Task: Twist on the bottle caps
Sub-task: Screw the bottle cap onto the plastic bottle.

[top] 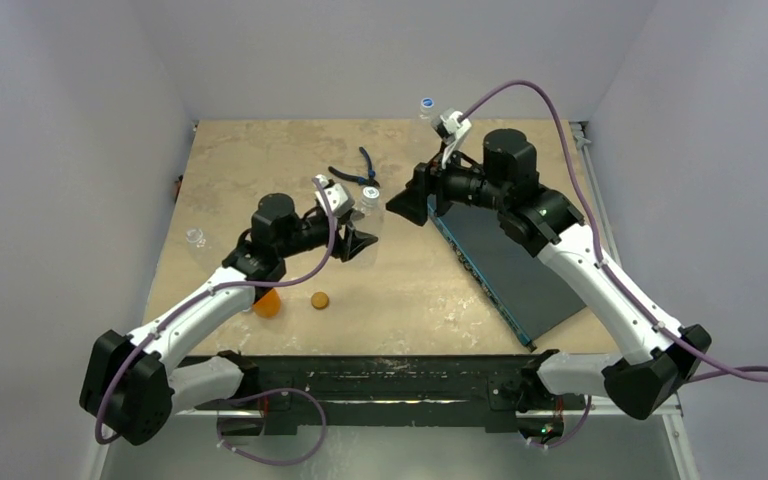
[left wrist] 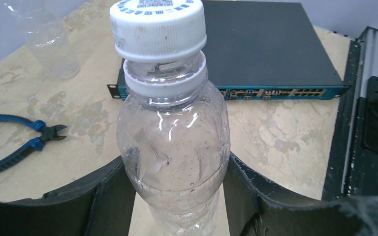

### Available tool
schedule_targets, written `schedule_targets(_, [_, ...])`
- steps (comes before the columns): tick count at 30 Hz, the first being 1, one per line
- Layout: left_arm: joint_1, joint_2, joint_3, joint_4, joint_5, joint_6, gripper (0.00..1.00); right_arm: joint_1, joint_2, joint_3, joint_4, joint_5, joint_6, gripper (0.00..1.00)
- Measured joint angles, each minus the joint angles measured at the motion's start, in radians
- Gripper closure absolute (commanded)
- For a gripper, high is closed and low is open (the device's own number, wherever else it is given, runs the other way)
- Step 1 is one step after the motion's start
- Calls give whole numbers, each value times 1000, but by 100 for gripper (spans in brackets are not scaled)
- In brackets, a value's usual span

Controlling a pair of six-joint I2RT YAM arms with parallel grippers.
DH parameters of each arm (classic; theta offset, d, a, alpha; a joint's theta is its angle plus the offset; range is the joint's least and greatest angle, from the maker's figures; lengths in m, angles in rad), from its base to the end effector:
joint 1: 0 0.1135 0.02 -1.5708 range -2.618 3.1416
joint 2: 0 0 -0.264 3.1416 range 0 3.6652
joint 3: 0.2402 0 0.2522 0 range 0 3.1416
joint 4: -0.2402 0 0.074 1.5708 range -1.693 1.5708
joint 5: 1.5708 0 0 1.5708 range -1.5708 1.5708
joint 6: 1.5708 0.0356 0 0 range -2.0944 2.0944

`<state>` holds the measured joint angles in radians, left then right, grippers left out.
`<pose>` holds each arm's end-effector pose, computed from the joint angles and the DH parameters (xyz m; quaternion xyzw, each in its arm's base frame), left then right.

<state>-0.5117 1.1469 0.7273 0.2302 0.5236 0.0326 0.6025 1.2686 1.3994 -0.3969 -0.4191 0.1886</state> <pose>0.2202 -0.1441 0.2894 0.3590 0.6728 -0.3398 0.5505 0.2219 0.1702 0.4290 -0.2833 0.7347 0.3813 0.4842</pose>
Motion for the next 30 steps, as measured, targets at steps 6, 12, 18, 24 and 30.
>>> schedule_targets(6, [26,-30,0,-50,139,-14,100,-79,6,-78,126,-263,-6,28])
schedule_targets(12, [27,-33,1,-92,216,-32,100,-79,38,-105,246,-411,13,28])
schedule_targets(18, [27,-33,16,-110,257,-41,100,-79,66,-115,301,-430,27,27])
schedule_targets(24, [27,-32,29,-121,275,-42,100,-79,85,-116,316,-428,32,27])
schedule_targets(30, [27,-29,34,-126,286,-48,100,-69,86,-123,323,-423,34,30])
